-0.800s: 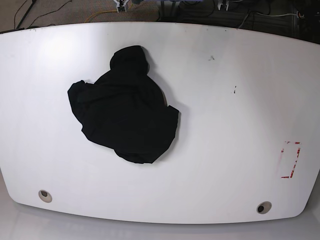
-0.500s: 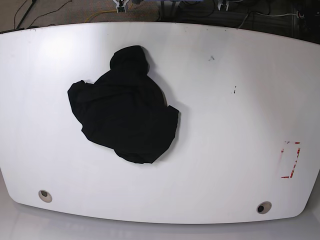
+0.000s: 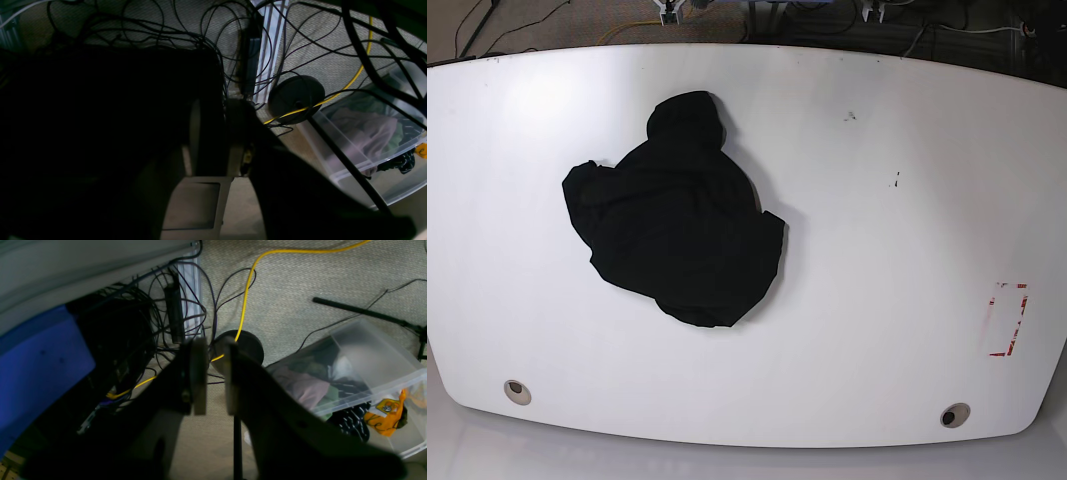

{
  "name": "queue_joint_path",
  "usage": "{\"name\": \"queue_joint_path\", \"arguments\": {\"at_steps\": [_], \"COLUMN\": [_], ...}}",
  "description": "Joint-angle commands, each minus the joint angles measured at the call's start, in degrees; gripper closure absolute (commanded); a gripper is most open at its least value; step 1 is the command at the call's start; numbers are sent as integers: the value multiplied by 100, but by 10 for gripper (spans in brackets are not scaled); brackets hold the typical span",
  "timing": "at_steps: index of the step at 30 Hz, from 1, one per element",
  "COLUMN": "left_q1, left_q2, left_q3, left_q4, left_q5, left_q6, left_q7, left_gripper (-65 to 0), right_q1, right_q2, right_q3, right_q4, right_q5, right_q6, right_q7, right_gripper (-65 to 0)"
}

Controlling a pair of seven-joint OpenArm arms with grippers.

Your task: Layout the t-shirt on the table in an organized manner, then fold the t-shirt properly

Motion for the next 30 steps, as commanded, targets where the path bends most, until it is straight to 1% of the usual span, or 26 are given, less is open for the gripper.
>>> {"name": "queue_joint_path", "arguments": {"at_steps": [1, 9, 15, 21, 27, 28, 30], "left_q1": [49, 64, 165, 485, 1019, 819, 819], "left_q2": [-37, -11, -17, -2, 54, 2, 2], "left_q3": [6, 20, 41, 64, 85, 60, 60], "left_q4": [23, 37, 281, 955, 2090, 2010, 2002], "left_q5": [19, 25, 18, 7, 18, 18, 18], "left_q6": [-6, 19, 19, 27, 17, -8, -8], "left_q7": [21, -1, 1, -2, -53, -12, -12], "left_gripper": [-118, -120, -122, -119, -120, -111, -111], "right_q1": [-44, -75, -119, -234, -500, -242, -216], "right_q2": [9, 3, 14, 45, 71, -25, -25], "right_q3": [16, 15, 16, 32, 31, -6, -15], "right_q4": [-18, 30, 51, 192, 559, 508, 508], "right_q5": [-8, 12, 19, 4, -15, -18, -18], "right_q6": [1, 4, 15, 33, 33, 65, 65], "right_q7": [42, 56, 78, 118, 103, 113, 113], "right_gripper": [-84, -78, -76, -79, -80, -79, -76]}}
